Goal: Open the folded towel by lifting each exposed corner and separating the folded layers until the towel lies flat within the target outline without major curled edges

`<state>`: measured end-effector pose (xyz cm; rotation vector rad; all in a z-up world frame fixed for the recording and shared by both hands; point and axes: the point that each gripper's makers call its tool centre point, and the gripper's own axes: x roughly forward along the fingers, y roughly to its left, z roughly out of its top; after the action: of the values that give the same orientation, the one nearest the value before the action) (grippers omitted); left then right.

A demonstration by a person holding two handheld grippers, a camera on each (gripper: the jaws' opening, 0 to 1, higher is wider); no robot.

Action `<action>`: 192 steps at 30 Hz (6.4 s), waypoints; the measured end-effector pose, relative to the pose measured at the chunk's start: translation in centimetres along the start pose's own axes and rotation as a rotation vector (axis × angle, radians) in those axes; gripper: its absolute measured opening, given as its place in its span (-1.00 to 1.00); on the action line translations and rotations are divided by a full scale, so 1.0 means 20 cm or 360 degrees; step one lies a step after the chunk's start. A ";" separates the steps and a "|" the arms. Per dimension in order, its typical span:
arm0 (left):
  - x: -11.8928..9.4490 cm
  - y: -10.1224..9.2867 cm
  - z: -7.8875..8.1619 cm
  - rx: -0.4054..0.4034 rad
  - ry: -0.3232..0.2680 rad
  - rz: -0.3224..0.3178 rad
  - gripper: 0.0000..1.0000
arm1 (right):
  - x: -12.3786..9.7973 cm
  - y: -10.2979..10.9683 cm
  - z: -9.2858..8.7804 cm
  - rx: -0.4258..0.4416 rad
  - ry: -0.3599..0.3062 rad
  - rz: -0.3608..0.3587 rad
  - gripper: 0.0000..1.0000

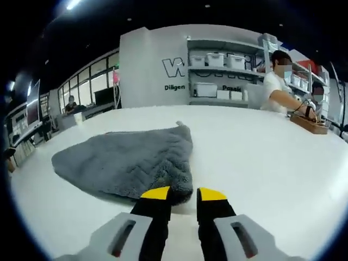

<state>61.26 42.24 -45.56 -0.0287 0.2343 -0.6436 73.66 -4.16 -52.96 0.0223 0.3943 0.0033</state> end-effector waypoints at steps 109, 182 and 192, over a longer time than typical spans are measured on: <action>-0.04 0.00 -0.01 0.0033 -0.0010 0.0000 0.99 | 0.10 1.69 0.13 -0.1303 -0.0094 0.0617 0.45; -0.09 0.05 0.04 0.0047 -0.0026 0.0047 0.99 | 0.24 0.98 0.53 -0.0653 -0.0095 0.0520 -1.00; -0.07 0.04 0.04 0.0049 -0.0017 0.0046 0.99 | 0.21 0.72 0.58 -0.0609 -0.0116 0.0378 -1.00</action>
<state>60.83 43.71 -44.55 0.0009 0.2141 -0.6181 81.96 10.06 -43.46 -0.3080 0.3110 0.3112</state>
